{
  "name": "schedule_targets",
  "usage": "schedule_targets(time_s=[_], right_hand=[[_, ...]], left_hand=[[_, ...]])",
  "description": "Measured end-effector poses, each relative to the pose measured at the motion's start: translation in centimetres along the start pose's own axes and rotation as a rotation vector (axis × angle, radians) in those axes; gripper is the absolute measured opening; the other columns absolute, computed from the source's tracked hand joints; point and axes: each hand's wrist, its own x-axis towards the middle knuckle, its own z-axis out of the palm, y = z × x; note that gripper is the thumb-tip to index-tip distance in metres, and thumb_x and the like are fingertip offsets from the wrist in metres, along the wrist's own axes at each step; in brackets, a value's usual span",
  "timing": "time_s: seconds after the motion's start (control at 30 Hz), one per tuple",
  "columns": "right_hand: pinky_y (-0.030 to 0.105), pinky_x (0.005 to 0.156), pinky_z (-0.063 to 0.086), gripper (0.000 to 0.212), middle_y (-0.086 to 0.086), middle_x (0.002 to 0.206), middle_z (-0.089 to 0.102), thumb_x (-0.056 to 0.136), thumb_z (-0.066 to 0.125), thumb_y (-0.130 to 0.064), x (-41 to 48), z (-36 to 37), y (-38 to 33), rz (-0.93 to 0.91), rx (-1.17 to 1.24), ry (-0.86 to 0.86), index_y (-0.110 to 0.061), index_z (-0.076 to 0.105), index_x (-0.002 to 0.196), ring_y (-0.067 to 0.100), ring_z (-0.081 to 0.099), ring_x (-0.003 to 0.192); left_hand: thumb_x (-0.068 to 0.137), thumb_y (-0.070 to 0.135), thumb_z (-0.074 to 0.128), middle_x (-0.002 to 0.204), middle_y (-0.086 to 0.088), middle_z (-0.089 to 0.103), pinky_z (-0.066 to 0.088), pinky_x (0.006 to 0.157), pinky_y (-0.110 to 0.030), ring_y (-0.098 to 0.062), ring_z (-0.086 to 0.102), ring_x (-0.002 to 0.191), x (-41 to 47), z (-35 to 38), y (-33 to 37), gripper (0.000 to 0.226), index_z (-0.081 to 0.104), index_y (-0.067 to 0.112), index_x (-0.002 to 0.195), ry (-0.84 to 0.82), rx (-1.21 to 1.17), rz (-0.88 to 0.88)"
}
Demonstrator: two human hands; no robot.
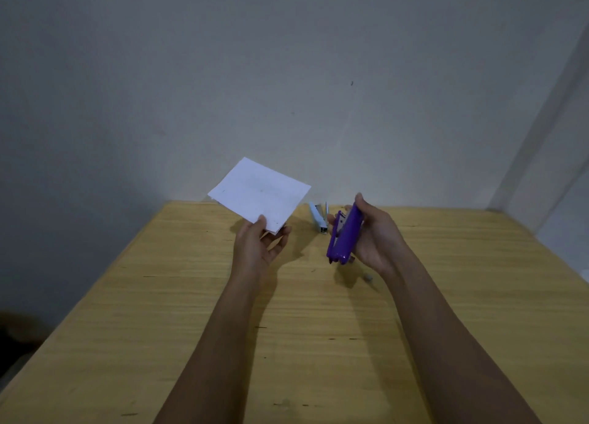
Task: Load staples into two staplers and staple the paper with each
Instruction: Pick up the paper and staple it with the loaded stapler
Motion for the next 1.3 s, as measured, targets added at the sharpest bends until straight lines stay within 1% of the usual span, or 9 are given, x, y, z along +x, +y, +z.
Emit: schedule_targets(time_s=[0.1,0.2,0.3,0.37,0.47,0.63,0.8,0.97,1.3], right_hand=[[0.028,0.072,0.058,0.045,0.013,0.093,0.067,0.088,0.057,-0.04,-0.1,-0.2,0.2,-0.022,0.013,-0.025,-0.005,0.048,0.116,0.018,0.07,0.075],[0.025,0.072,0.057,0.05,0.012,0.095,0.067,0.087,0.055,-0.047,-0.5,-0.6,0.8,0.0,0.071,-0.059,-0.003,0.055,0.109,0.017,0.071,0.074],[0.025,0.055,0.055,0.059,0.007,0.084,0.068,0.086,0.043,-0.062,-0.8,-1.1,1.8,0.035,-0.073,-0.074,-0.009,0.062,0.103,0.016,0.066,0.066],[0.02,0.044,0.044,0.064,0.004,0.074,0.062,0.086,0.037,-0.067,-0.8,-1.3,2.2,0.049,-0.195,-0.079,-0.01,0.062,0.102,0.012,0.055,0.053],[0.017,0.037,0.033,0.064,0.004,0.066,0.053,0.087,0.035,-0.066,-0.7,-1.3,2.3,0.066,-0.233,-0.12,-0.007,0.059,0.098,0.009,0.043,0.043],[0.016,0.037,0.03,0.053,0.005,0.064,0.05,0.092,0.034,-0.05,-0.7,-1.5,2.4,0.081,-0.222,-0.129,-0.002,0.056,0.095,0.01,0.04,0.041],[0.018,0.04,0.032,0.047,0.005,0.064,0.055,0.093,0.04,-0.05,-1.3,-1.2,2.9,0.027,-0.378,-0.111,-0.007,0.058,0.093,0.012,0.042,0.043],[0.021,0.043,0.033,0.047,0.004,0.066,0.056,0.094,0.038,-0.052,-1.6,-0.6,3.5,-0.018,-0.545,-0.134,-0.01,0.057,0.089,0.012,0.044,0.044],[0.02,0.043,0.033,0.047,0.004,0.065,0.055,0.093,0.039,-0.053,-1.9,-0.6,3.3,-0.056,-0.464,-0.098,-0.01,0.057,0.084,0.012,0.043,0.043]], left_hand=[[0.1,0.011,0.037,0.09,-0.015,0.067,0.058,0.06,-0.026,-0.023,0.07,0.077,-0.1,0.2,0.0,0.025,0.049,0.002,0.119,-0.017,-0.03,0.013],[0.1,0.008,0.035,0.076,-0.013,0.071,0.058,0.058,-0.023,-0.02,0.072,0.069,-0.2,0.4,0.1,0.024,0.05,0.0,0.116,-0.038,-0.01,0.03],[0.099,0.008,0.035,0.065,-0.01,0.071,0.056,0.053,-0.022,-0.018,0.071,0.061,-0.1,0.5,0.1,0.024,0.048,-0.003,0.117,-0.05,0.006,0.022],[0.1,0.011,0.035,0.062,-0.009,0.07,0.056,0.051,-0.022,-0.018,0.07,0.058,0.1,0.5,-0.1,0.024,0.047,-0.003,0.116,-0.047,0.02,0.015],[0.101,0.016,0.033,0.06,-0.008,0.065,0.053,0.049,-0.021,-0.016,0.067,0.053,0.3,0.5,-0.4,0.023,0.049,0.0,0.104,-0.037,0.064,0.032],[0.102,0.016,0.031,0.052,0.002,0.064,0.051,0.05,-0.018,-0.01,0.064,0.05,0.0,0.6,-0.7,0.029,0.055,0.008,0.088,-0.058,0.238,0.096],[0.102,0.016,0.031,0.067,-0.006,0.061,0.051,0.051,-0.017,-0.007,0.063,0.051,-0.3,0.7,-1.1,0.024,0.053,0.007,0.099,-0.099,0.362,0.165],[0.102,0.014,0.031,0.068,-0.01,0.059,0.049,0.05,-0.016,-0.006,0.06,0.046,-0.8,1.1,-1.4,0.019,0.049,0.006,0.1,-0.147,0.44,0.227],[0.102,0.014,0.032,0.066,-0.009,0.057,0.047,0.047,-0.017,-0.004,0.056,0.043,-0.7,1.0,-1.7,0.018,0.046,0.003,0.105,-0.152,0.553,0.349]])
